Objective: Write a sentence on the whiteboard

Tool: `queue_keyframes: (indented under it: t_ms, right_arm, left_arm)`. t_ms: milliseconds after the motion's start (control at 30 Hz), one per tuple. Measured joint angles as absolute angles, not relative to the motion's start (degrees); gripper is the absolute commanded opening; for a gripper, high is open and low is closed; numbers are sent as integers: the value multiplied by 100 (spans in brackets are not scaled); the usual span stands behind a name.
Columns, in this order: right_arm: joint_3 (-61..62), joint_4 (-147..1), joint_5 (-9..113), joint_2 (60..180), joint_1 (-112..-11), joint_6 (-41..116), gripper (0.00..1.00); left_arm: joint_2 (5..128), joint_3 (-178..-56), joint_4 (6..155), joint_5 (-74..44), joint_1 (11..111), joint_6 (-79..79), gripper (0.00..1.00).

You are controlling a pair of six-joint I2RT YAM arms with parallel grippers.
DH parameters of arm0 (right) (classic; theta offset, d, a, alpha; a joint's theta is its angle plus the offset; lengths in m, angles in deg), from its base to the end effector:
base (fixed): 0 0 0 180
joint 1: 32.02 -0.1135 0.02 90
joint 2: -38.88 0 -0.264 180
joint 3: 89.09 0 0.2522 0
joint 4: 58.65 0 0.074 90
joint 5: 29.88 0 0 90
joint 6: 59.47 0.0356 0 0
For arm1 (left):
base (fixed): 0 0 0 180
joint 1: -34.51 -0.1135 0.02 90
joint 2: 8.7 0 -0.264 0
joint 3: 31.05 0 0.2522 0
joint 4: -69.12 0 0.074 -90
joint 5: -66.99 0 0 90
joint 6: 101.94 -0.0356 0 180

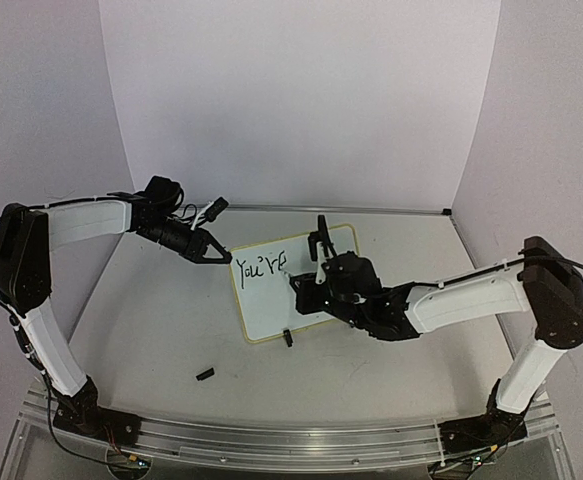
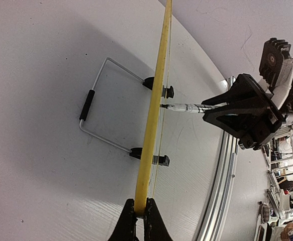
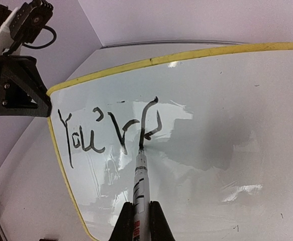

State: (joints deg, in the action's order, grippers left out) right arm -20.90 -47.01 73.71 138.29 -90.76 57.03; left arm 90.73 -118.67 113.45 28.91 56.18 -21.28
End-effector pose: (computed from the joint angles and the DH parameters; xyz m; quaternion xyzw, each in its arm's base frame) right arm 0.2049 0.3215 0.2068 -0.1597 0.7983 0.3165 0.4868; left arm 0.3275 -0.1603 0.2426 0.3528 0.7948 -0.4445 0.2153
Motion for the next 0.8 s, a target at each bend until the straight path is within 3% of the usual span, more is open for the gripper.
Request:
queue_keyframes:
  t_ms: [800]
  right_arm:
    - [-2330, -5103, 7857, 13246, -9081, 5615, 0]
  left_arm:
    - [9071, -11867, 11347, 2903, 5623, -2155, 0]
